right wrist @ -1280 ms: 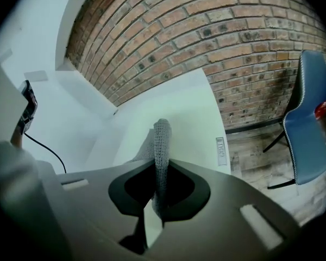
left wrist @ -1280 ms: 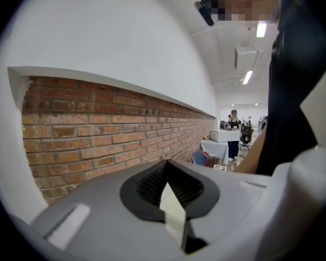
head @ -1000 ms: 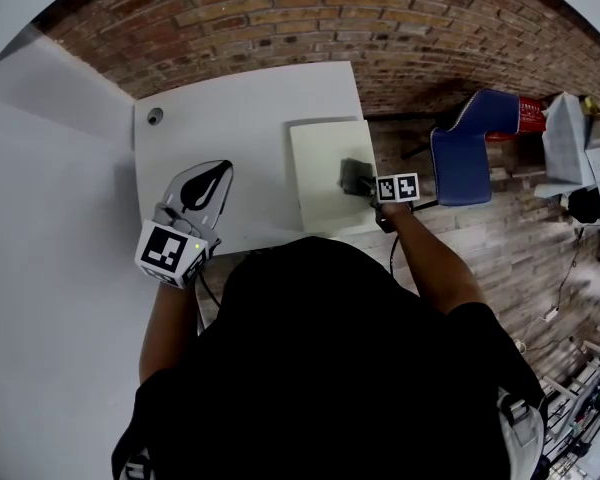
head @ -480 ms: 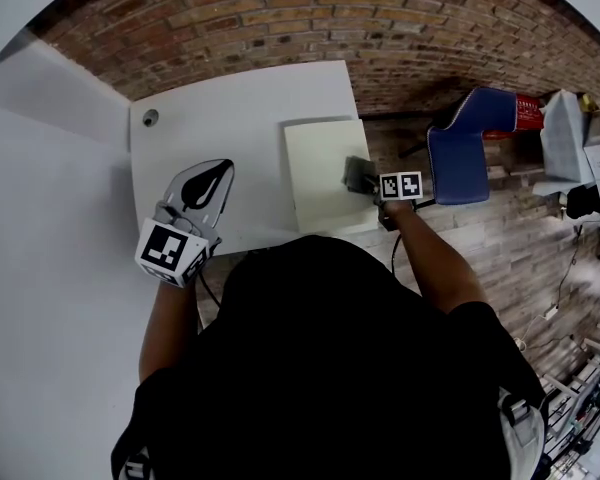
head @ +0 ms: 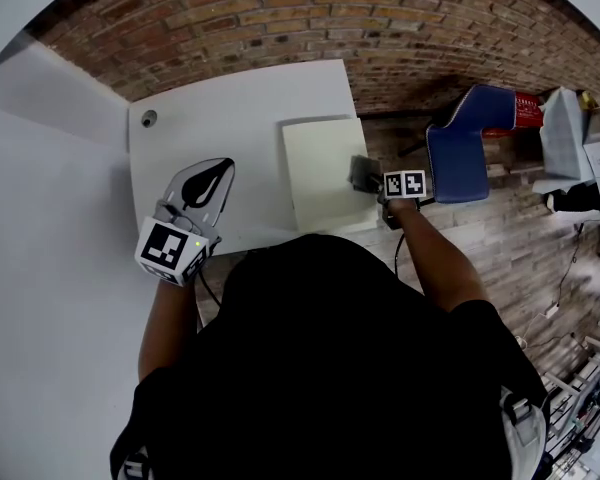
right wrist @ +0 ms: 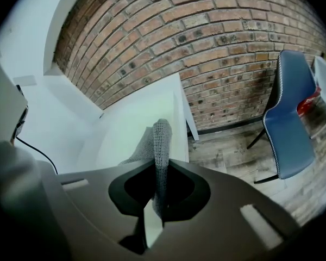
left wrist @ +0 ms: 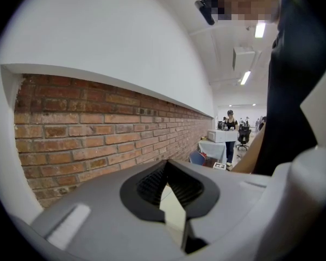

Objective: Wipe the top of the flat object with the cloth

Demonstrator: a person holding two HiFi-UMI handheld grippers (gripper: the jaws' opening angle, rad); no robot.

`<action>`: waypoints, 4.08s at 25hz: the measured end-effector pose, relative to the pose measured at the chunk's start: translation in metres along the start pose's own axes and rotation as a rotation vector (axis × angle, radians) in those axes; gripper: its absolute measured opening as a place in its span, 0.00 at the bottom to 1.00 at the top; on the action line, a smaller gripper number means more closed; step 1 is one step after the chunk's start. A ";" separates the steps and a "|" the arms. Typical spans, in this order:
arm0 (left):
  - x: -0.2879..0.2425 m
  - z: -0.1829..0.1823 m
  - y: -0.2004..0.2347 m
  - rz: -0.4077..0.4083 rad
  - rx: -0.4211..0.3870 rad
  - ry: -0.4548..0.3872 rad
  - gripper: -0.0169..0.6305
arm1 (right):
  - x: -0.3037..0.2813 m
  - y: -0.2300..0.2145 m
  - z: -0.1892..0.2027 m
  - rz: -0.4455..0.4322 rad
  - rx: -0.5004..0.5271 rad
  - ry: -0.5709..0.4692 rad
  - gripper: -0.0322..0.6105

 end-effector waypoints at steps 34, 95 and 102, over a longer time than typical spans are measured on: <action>0.010 0.000 0.035 0.049 0.017 -0.027 0.03 | 0.031 -0.003 0.002 0.172 0.037 -0.051 0.06; 0.036 0.008 0.036 0.132 0.005 -0.011 0.03 | -0.027 0.199 0.067 -0.263 0.178 0.034 0.06; 0.041 0.007 0.033 0.118 0.001 0.001 0.03 | -0.039 0.190 0.083 -0.248 0.170 0.090 0.06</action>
Point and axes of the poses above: the fingertips, and each gripper's own axes: x backward along the fingers, y to its left, z out of its underside, the point moved 5 cm from there along x, backward along the fingers
